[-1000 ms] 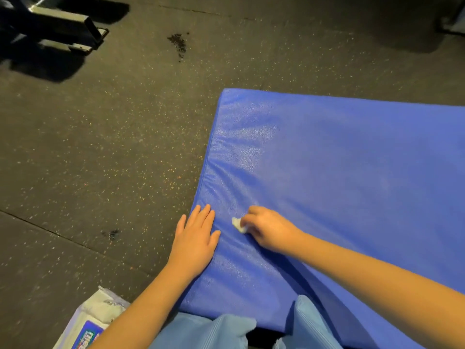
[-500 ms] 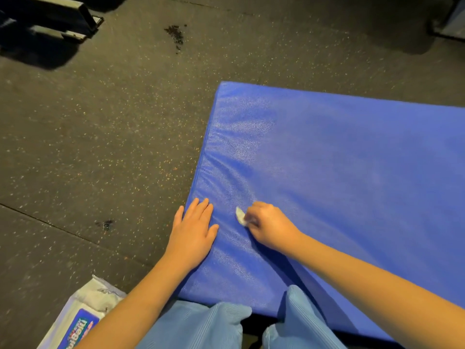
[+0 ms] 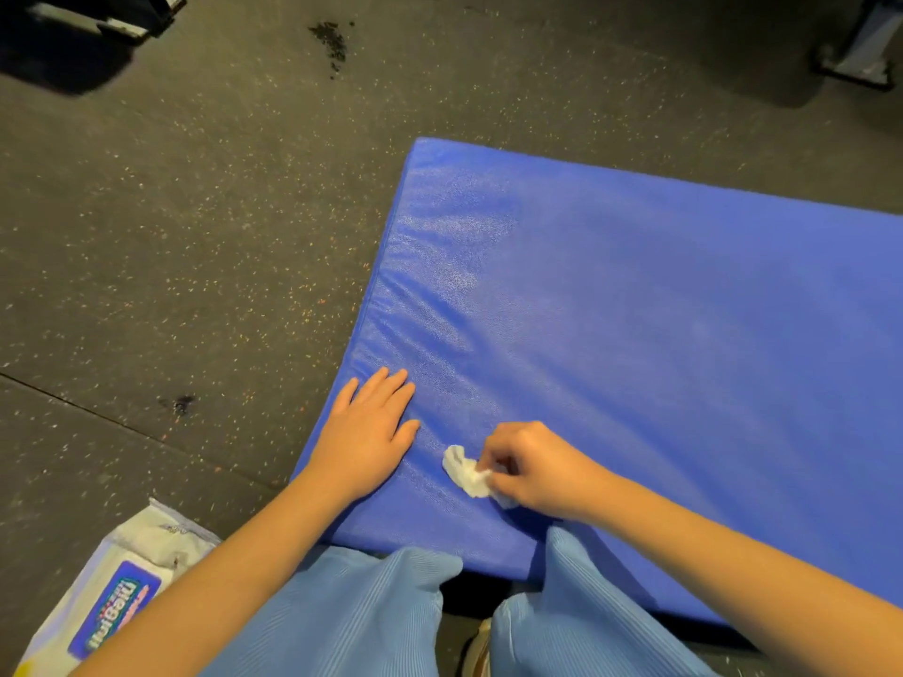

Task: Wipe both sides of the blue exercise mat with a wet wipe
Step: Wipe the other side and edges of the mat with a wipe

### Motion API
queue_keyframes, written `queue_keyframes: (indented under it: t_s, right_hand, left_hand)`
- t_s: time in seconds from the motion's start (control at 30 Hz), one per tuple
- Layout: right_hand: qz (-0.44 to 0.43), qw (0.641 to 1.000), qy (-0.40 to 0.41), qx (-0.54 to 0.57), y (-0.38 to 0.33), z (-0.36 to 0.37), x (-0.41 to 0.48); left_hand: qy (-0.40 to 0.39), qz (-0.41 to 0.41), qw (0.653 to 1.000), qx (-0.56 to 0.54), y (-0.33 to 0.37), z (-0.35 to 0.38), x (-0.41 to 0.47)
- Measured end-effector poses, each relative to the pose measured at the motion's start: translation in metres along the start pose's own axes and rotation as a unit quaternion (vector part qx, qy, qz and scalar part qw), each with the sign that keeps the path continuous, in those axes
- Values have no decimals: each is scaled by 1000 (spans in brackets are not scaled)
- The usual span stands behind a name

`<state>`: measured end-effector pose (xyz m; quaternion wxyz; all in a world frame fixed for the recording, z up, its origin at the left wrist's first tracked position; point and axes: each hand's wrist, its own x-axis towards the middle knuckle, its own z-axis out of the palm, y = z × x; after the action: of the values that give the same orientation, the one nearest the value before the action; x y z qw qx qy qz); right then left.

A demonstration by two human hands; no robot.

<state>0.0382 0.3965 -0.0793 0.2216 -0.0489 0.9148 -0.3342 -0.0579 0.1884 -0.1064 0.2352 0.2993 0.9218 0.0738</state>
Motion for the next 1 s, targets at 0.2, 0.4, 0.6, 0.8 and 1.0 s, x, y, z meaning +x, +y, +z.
queue_keyframes:
  t_s: [0.2, 0.4, 0.6, 0.8, 1.0]
  right_hand:
    - [9, 996, 76, 38, -2, 14, -9]
    - [-9, 999, 11, 47, -6, 4, -37]
    - [-40, 994, 82, 56, -34, 36, -20]
    - [-44, 999, -7, 10, -24, 14, -48]
    - [-12, 999, 37, -3, -25, 17, -52]
  left_hand:
    - [-8, -6, 1000, 15, 3, -1, 2]
    - [10, 19, 1000, 2, 15, 2, -8]
    - [0, 7, 999, -48, 15, 2, -4]
    - [10, 24, 999, -42, 14, 5, -9]
    - [20, 28, 998, -56, 14, 5, -9]
